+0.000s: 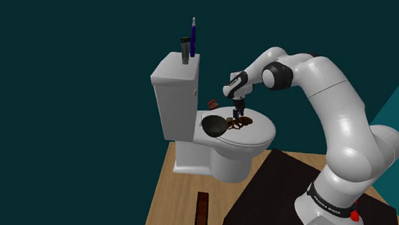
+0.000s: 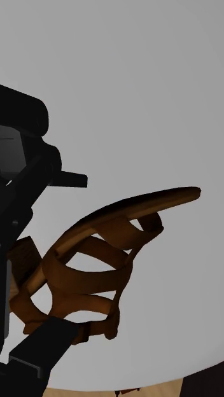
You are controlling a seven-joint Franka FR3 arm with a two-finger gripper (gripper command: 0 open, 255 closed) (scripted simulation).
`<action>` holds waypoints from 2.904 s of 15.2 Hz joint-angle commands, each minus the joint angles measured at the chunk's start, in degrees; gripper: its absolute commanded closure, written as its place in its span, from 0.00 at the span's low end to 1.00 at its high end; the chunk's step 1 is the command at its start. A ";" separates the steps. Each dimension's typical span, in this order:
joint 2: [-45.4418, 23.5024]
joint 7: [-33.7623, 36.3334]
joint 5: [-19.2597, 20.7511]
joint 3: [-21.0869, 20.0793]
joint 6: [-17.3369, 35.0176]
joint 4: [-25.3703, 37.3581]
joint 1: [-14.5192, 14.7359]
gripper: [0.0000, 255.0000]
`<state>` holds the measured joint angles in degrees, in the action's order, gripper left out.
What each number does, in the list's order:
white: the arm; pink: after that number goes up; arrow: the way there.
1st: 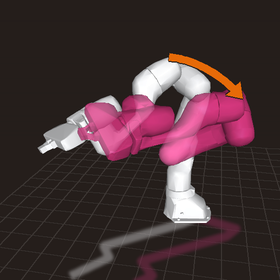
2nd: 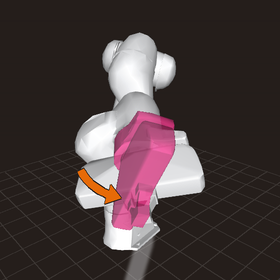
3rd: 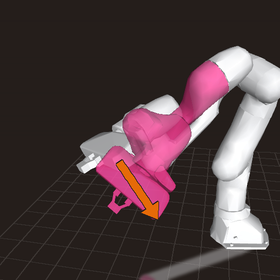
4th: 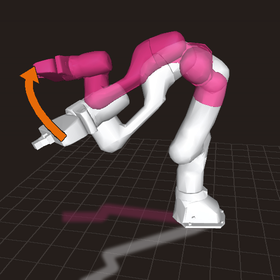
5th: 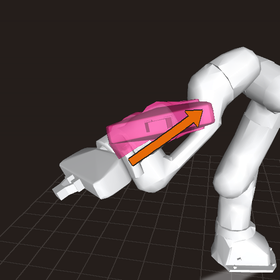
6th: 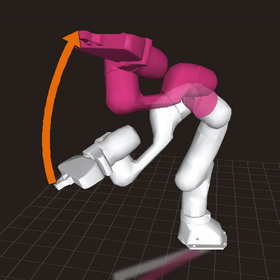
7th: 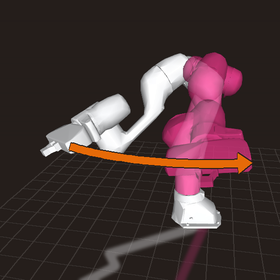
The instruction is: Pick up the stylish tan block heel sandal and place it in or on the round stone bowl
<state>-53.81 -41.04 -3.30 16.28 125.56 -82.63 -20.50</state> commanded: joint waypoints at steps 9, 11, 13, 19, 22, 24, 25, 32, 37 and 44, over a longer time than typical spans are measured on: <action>0.00 -0.05 0.02 0.03 0.04 -0.15 -0.05 1.00; 0.02 0.02 0.01 0.02 0.08 -0.23 0.02 1.00; 0.48 -0.03 0.08 0.09 -0.33 -0.27 0.07 1.00; 3.93 -0.26 0.54 0.63 -2.62 -1.40 0.55 1.00; 5.55 -0.37 0.78 0.90 -3.87 -1.76 0.77 1.00; 6.60 -0.44 0.95 1.07 -4.73 -1.93 0.91 1.00; 7.11 -0.48 1.03 1.15 -5.17 -1.99 0.98 1.00; 10.47 -0.72 1.61 1.73 -8.46 -2.01 1.42 1.00; 12.62 -0.90 2.02 2.10 -10.99 -1.59 1.68 1.00; 15.28 -1.17 2.56 2.56 -14.79 -0.36 1.96 1.00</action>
<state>-38.91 -42.07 -0.82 18.75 111.26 -83.13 -18.51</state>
